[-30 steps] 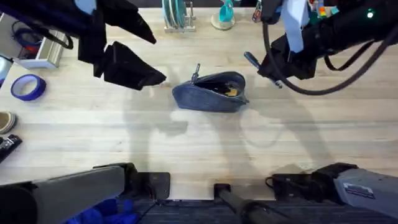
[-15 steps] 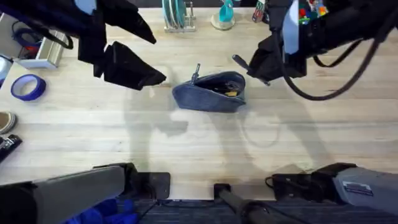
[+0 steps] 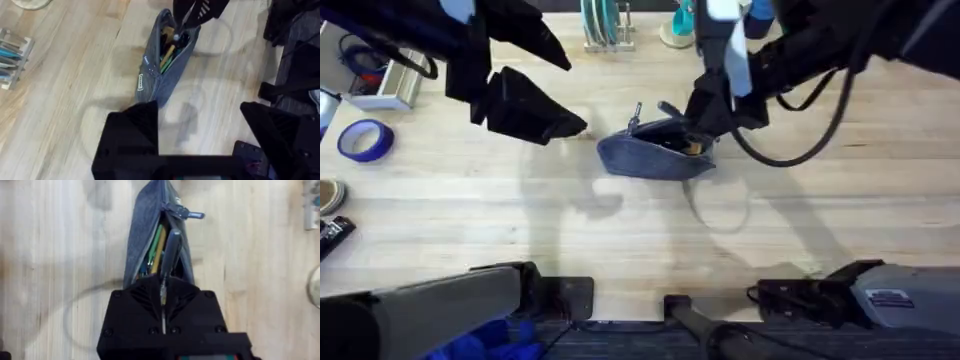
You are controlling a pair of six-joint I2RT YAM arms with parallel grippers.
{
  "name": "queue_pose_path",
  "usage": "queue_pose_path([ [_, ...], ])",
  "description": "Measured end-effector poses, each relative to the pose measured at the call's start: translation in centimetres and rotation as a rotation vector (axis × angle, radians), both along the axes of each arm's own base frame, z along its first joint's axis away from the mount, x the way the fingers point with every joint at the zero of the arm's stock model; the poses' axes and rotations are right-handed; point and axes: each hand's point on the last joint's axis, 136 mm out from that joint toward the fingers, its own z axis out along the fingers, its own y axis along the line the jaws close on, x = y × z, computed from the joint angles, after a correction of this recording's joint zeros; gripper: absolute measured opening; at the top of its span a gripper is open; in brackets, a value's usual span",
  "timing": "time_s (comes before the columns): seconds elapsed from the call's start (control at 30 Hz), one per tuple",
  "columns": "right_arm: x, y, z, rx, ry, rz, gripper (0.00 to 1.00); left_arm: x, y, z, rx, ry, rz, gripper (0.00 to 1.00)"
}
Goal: Unzip the bag, pick up the pens from the table one at a time and place them inside, then zip the bag closed.
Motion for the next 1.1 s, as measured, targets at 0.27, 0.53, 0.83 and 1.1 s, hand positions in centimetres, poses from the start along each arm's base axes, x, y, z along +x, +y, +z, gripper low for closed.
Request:
queue_pose_path([
  [0.27,0.3,1.0,-2.2,-0.019,0.045,0.021,0.031,0.0,0.0,0.0,0.0,0.0,0.0,0.995],
  [0.53,0.4,1.7,-3.5,-0.029,0.066,0.038,0.031,0.0,0.0,0.0,0.0,0.0,0.0,0.995],
  [0.83,0.5,1.8,-5.5,-0.053,0.116,0.041,0.031,0.0,0.0,0.0,0.0,0.001,0.0,0.995],
  [1.1,0.6,1.9,-5.6,-0.053,0.118,0.04,0.11,0.0,0.0,0.0,0.0,0.0,0.0,0.996],
])
